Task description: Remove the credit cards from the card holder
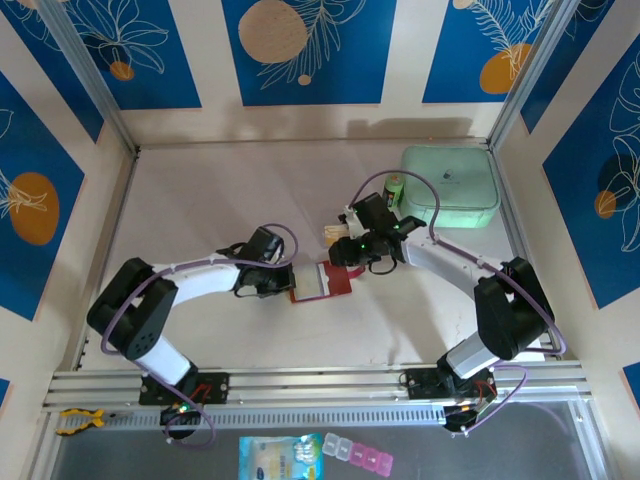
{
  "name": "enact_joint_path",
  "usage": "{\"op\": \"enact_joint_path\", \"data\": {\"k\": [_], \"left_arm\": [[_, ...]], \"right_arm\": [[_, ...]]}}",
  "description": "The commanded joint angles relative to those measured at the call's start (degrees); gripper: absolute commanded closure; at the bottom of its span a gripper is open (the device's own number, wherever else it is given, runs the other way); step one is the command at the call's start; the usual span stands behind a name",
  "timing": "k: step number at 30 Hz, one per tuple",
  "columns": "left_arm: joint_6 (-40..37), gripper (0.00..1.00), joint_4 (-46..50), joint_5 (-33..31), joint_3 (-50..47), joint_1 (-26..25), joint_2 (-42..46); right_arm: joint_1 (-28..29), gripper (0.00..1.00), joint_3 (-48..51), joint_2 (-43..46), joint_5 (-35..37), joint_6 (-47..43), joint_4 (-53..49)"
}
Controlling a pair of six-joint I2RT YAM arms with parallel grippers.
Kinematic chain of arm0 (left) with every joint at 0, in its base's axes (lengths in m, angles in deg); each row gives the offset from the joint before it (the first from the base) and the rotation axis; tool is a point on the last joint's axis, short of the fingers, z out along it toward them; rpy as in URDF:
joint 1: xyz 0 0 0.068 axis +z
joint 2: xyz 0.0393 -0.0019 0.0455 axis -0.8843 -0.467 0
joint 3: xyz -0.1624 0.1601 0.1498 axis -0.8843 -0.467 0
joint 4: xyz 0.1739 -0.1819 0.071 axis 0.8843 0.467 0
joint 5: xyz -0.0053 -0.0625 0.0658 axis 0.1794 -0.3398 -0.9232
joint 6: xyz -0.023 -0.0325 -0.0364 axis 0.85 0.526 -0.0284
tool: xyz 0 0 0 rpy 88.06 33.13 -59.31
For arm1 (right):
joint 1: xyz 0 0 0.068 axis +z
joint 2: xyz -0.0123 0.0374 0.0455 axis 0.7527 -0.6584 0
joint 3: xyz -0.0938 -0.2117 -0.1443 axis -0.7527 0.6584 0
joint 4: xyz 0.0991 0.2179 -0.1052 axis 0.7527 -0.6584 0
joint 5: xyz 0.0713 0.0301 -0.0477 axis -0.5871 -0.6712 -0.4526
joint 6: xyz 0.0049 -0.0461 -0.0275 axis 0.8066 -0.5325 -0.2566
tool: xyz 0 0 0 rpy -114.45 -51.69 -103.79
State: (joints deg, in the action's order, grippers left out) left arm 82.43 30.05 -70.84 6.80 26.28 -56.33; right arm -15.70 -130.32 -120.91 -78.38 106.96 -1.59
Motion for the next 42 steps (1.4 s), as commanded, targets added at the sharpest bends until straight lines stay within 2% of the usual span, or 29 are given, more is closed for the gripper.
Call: {"op": "enact_joint_path", "data": {"k": [1, 8, 18, 20, 23, 32, 42], "left_arm": [[0.67, 0.99, 1.12, -0.86, -0.36, 0.41, -0.95], [0.66, 1.0, 1.96, -3.75, -0.5, 0.45, -0.73], [0.7, 1.0, 1.02, -2.93, -0.44, 0.42, -1.55], [0.75, 1.0, 0.99, -2.88, -0.66, 0.4, -1.44], [0.57, 1.0, 1.01, -2.82, -0.7, 0.43, -1.54], [0.27, 1.0, 1.28, -2.7, -0.45, 0.41, -2.0], [0.28, 1.0, 1.86, -3.14, -0.57, 0.44, -1.68]], "right_arm": [[0.63, 0.6, -2.19, -2.67, -7.96, 6.31, -1.77], [3.6, 0.57, -2.63, -7.57, -13.3, 11.71, 2.65], [6.94, 0.56, -3.72, -13.8, -15.03, 19.13, 7.63], [7.18, 0.62, -4.78, -14.97, -14.79, 19.36, 7.24], [7.24, 0.65, -6.26, -16.41, -13.44, 19.13, 6.4], [7.21, 0.67, -9.1, -20.78, -12.52, 17.7, 4.39], [5.44, 0.67, -7.33, -20.9, -10.67, 16.73, 3.41]]}}
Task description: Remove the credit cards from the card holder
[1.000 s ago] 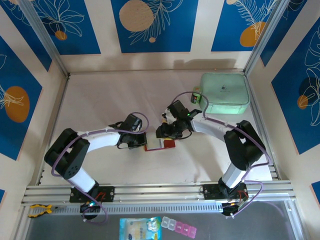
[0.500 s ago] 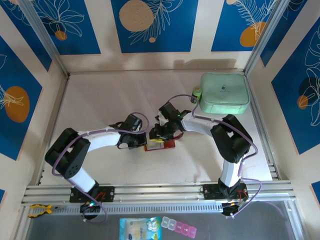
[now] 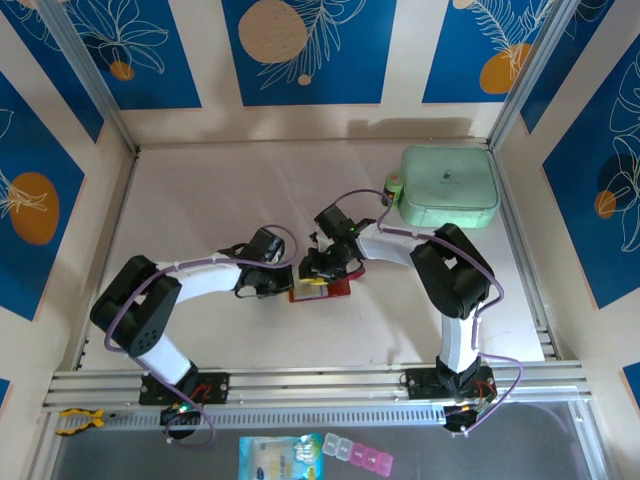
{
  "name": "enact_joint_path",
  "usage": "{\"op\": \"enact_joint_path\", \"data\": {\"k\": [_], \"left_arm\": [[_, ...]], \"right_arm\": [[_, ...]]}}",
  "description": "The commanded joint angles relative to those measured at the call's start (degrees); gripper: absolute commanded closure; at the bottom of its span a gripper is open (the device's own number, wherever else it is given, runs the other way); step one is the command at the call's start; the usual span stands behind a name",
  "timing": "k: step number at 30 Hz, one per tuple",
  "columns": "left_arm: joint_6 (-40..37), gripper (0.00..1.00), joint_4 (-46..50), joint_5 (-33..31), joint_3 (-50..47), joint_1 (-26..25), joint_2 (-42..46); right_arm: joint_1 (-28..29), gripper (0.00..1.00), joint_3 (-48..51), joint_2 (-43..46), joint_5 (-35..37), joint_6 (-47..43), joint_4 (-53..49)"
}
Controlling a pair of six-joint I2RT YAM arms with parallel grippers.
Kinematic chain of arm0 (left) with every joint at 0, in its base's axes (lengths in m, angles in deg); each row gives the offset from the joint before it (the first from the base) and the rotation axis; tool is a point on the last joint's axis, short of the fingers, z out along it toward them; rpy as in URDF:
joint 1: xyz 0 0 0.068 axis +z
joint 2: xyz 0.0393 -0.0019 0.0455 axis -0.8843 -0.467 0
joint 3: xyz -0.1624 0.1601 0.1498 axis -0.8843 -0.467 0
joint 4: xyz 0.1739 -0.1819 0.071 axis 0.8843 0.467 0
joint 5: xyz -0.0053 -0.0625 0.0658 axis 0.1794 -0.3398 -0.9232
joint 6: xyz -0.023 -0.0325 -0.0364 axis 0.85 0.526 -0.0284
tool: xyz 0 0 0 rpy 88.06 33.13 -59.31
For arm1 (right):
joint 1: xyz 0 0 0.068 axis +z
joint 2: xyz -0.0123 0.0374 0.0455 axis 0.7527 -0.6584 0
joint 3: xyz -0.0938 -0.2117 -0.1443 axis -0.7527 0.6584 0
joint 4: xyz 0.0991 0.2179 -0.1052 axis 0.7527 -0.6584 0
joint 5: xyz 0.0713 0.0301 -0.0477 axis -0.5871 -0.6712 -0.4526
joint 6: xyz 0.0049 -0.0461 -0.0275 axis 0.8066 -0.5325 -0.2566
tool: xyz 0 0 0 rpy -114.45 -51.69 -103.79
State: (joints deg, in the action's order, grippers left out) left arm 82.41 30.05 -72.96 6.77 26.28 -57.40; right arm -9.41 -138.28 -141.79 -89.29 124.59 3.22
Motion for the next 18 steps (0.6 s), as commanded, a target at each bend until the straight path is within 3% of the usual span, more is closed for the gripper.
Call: {"op": "enact_joint_path", "data": {"k": [1, 18], "left_arm": [[0.33, 1.0, 1.87, -1.07, -0.51, 0.37, -0.59], [0.85, 1.0, 1.83, -1.43, 0.31, 0.41, 2.82]], "right_arm": [[-1.08, 0.67, 1.01, 0.23, 0.34, -1.06, -1.4], [-3.82, 0.67, 3.99, 1.79, -1.48, -3.16, -0.87]]}}
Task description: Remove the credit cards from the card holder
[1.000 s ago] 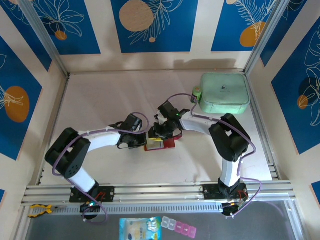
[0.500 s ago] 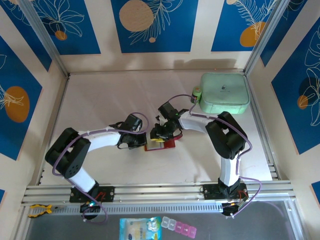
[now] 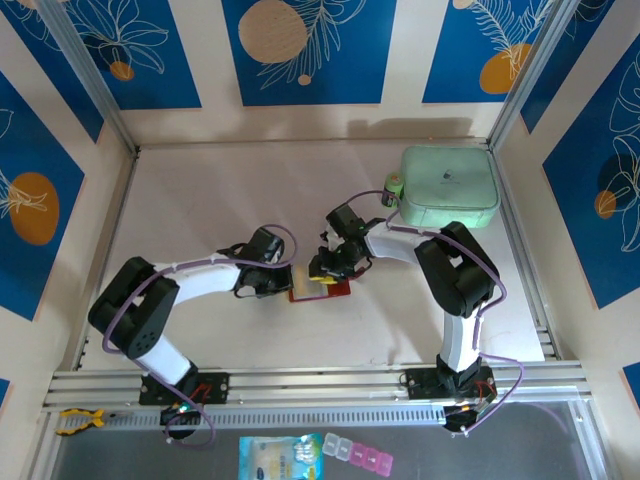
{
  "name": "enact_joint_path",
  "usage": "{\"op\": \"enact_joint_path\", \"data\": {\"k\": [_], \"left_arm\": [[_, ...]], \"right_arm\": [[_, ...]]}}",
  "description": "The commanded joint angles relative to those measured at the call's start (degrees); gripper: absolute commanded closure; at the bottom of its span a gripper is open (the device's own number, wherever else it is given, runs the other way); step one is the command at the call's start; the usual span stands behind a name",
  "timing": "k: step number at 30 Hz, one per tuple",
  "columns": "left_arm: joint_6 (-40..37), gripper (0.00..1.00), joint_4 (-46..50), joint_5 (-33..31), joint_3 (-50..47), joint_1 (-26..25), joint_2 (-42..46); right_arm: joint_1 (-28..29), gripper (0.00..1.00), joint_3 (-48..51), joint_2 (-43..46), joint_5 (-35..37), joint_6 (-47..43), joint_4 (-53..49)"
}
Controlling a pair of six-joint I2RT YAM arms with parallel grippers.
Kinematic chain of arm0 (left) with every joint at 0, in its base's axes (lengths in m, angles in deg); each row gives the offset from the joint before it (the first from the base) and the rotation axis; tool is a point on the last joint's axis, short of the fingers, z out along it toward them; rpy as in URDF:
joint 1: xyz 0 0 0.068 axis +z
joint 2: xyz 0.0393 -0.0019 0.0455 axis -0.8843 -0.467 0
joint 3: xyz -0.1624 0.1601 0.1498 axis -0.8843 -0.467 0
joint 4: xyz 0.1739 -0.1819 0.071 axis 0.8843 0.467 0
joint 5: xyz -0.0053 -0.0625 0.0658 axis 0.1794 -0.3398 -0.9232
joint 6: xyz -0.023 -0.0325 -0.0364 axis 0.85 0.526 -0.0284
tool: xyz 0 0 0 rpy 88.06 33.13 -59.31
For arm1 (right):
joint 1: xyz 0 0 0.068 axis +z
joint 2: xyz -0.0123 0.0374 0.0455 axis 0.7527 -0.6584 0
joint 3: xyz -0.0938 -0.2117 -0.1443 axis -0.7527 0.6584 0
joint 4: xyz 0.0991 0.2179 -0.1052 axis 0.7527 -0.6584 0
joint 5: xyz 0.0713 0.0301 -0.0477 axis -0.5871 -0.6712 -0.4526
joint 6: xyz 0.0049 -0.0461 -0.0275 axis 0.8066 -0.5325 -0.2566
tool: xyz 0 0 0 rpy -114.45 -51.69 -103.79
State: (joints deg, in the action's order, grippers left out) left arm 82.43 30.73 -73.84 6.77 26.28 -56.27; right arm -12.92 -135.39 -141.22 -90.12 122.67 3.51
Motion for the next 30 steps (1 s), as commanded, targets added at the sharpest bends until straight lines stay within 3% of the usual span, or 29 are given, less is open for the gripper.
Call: {"op": "enact_joint_path", "data": {"k": [1, 13, 30], "left_arm": [[0.92, 1.0, 1.22, -0.35, 0.64, 0.39, 1.79], [3.79, 0.8, -5.82, 5.6, 1.78, 0.3, 2.39], [7.21, 0.73, -11.35, 10.44, 1.92, -0.5, -3.26]], "right_arm": [[-0.26, 0.67, 1.21, 1.3, -0.73, -1.36, -1.18], [-1.23, 0.71, 2.65, 2.3, -1.68, -1.28, 0.49], [-1.97, 0.76, 4.16, 2.89, -3.55, -0.59, 2.52]]}}
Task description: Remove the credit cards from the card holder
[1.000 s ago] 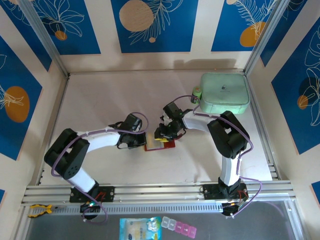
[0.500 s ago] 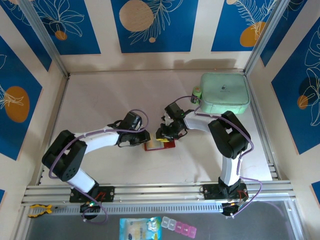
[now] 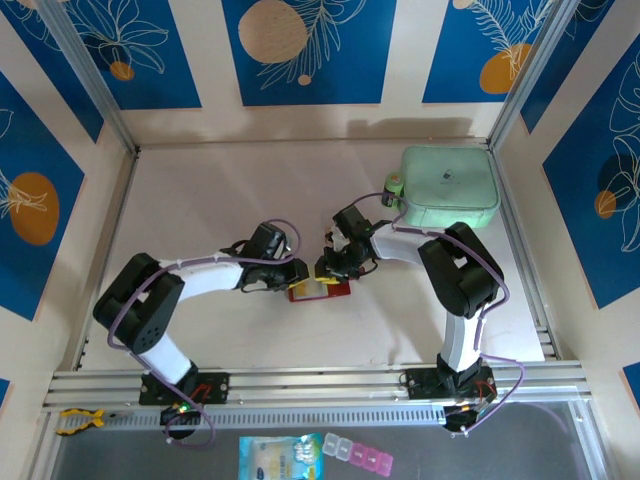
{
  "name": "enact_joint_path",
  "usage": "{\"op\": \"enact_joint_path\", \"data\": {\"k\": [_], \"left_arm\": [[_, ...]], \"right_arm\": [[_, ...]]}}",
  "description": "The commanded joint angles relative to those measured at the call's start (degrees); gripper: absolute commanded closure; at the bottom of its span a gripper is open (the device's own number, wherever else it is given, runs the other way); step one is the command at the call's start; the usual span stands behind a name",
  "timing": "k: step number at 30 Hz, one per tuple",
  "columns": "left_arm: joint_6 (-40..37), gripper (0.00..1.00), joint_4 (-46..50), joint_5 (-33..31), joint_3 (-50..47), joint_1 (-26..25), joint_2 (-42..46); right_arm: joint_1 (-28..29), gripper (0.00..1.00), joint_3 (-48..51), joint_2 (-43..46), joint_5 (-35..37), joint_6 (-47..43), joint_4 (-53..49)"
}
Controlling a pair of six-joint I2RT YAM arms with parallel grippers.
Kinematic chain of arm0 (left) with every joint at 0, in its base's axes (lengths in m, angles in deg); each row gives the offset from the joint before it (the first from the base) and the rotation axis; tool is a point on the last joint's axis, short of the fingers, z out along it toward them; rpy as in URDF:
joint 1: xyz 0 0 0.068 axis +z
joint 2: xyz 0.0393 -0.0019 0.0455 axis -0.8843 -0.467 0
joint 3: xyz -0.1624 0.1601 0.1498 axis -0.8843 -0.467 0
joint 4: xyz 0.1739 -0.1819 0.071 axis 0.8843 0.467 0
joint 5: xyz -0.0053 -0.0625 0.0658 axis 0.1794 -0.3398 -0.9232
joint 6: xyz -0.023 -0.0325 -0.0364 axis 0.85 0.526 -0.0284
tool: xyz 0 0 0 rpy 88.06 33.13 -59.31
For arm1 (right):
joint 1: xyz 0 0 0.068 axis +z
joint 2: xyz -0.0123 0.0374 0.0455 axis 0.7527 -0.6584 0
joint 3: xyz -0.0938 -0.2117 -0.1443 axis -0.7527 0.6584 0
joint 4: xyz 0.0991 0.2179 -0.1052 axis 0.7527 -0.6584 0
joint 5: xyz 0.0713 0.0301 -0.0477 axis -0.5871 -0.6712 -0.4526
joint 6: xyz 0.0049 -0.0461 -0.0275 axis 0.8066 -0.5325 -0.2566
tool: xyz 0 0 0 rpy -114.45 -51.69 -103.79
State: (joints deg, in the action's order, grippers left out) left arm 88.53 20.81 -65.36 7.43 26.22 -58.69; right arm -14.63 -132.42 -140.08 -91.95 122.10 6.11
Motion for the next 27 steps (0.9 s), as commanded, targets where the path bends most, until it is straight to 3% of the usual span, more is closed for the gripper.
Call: {"op": "enact_joint_path", "data": {"k": [1, 22, 27], "left_arm": [[1.23, 0.74, -1.71, 2.22, 1.38, -0.51, -0.94], [1.22, 0.78, -0.6, 3.46, 8.95, -3.44, -4.27], [1.08, 0.75, -1.78, 4.98, 11.71, -4.62, -7.09]], "right_arm": [[-0.27, 0.76, 1.2, 1.98, -1.71, 0.0, -0.07], [-5.92, 0.7, 4.39, 16.77, 1.08, -1.74, -4.2], [-7.07, 0.7, 6.1, 19.12, 1.26, -1.73, -4.55]]}}
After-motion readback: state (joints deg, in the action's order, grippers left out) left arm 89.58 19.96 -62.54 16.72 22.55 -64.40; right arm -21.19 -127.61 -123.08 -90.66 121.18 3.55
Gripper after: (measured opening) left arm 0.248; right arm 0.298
